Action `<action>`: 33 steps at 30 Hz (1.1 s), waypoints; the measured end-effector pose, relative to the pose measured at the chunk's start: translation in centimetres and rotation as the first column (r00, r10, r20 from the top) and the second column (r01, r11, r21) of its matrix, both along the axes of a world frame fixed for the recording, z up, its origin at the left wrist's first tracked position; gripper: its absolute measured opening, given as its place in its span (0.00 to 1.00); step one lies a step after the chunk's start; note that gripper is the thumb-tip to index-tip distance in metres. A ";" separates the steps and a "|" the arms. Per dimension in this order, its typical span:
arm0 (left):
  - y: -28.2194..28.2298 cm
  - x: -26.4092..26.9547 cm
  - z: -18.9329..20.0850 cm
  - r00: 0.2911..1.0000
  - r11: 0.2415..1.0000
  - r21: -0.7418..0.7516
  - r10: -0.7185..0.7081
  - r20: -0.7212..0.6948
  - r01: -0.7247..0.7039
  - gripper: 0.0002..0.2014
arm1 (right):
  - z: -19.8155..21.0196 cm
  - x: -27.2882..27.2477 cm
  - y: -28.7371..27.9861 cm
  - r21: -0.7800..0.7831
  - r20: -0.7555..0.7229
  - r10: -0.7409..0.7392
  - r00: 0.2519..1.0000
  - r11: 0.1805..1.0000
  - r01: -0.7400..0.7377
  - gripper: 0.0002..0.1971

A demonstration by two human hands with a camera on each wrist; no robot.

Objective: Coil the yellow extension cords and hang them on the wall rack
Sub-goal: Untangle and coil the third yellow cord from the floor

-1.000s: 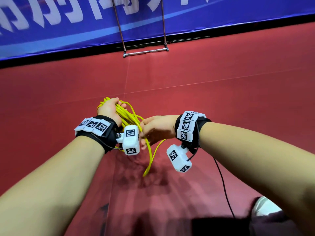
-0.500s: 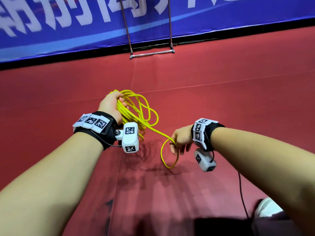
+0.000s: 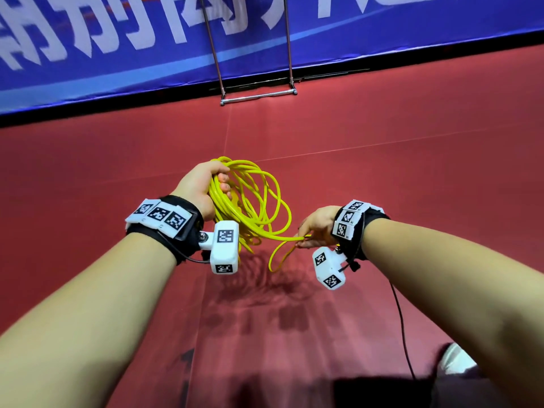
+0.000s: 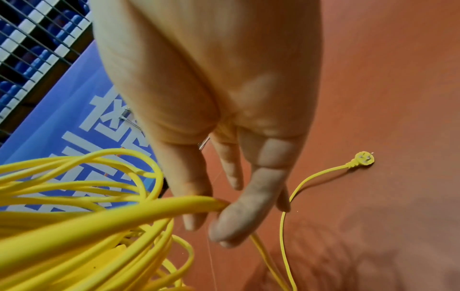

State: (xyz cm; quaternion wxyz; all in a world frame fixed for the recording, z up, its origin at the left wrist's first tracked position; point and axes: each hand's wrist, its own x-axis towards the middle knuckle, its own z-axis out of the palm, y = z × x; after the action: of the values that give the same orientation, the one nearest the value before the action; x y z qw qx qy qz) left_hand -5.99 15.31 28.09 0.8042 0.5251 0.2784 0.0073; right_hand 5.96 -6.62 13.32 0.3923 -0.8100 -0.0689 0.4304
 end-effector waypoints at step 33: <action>3.0 -1.3 1.8 0.999 0.994 0.111 0.013 0.034 -0.017 0.15 | 1.3 -4.3 1.0 -0.836 0.377 0.831 0.408 0.495 -0.236 0.14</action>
State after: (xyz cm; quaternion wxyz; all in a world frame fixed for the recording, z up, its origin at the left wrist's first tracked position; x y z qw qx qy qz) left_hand -7.31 18.32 29.85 0.7782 0.5667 0.2679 0.0375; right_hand 1.66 -5.66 14.63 -0.1729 -0.9095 -0.3455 0.1533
